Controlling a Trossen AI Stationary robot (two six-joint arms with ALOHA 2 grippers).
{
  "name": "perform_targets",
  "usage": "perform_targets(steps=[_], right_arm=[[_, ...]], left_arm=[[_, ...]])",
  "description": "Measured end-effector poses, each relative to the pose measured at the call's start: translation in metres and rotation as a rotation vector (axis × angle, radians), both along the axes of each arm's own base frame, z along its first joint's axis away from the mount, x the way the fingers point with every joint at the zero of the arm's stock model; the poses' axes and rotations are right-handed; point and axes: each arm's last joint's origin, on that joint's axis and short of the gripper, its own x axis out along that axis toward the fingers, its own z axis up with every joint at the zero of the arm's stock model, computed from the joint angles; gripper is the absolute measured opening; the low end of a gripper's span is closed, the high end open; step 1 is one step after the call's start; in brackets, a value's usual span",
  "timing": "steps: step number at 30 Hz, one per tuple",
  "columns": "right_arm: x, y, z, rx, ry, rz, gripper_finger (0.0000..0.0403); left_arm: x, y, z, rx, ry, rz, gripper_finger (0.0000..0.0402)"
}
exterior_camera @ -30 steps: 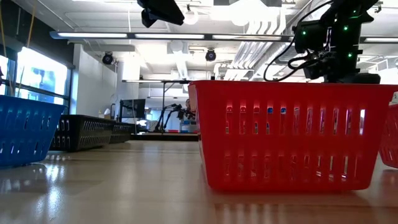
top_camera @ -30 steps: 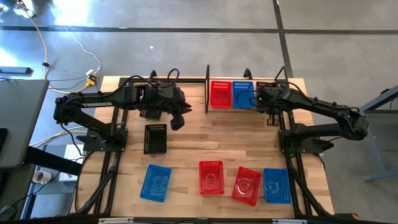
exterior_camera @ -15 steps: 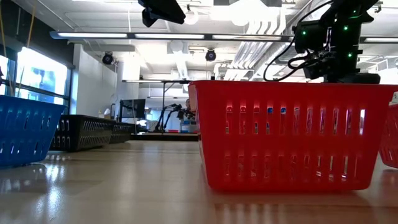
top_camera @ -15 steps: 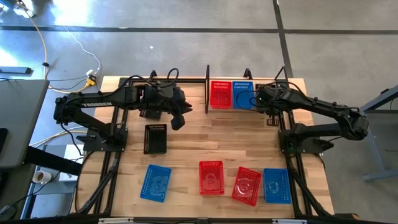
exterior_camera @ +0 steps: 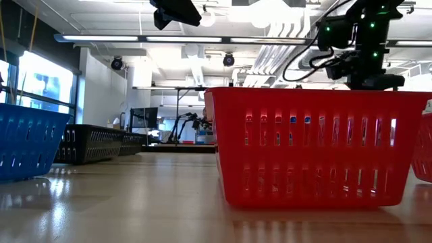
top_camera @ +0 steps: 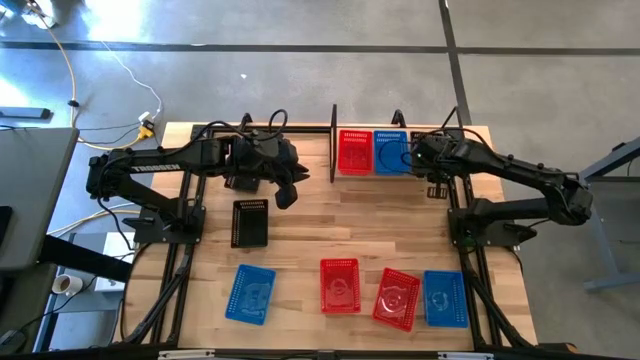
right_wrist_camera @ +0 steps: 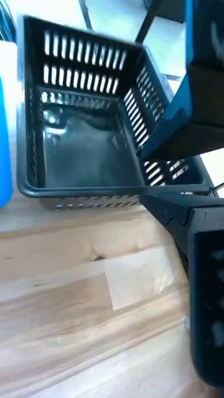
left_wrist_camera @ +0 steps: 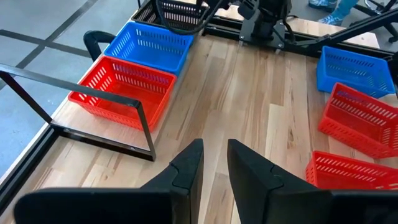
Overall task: Stack baskets on shelf by color
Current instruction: Put the bottom right black bin on the shelf, then stack the bottom black bin on top of the black bin on the shelf
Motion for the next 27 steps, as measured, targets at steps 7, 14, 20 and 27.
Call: perform_targets(steps=[7,14,20,27], right_arm=[[-0.006,0.002,0.003,0.036,0.049,-0.015,0.0076],[-0.007,0.009,0.003,0.090,-0.016,-0.159,0.0075],[-0.002,0.023,0.014,0.152,-0.094,-0.307,0.0075],[0.008,0.040,0.036,0.193,-0.225,-0.463,0.0075]], left_arm=[[0.000,0.000,0.000,0.001,0.000,0.000,0.0065],[0.000,0.000,0.000,0.001,0.001,0.001,0.0065],[0.000,0.000,0.000,-0.006,0.003,0.007,0.0065],[-0.010,-0.002,0.000,-0.057,0.037,0.032,0.0065]])
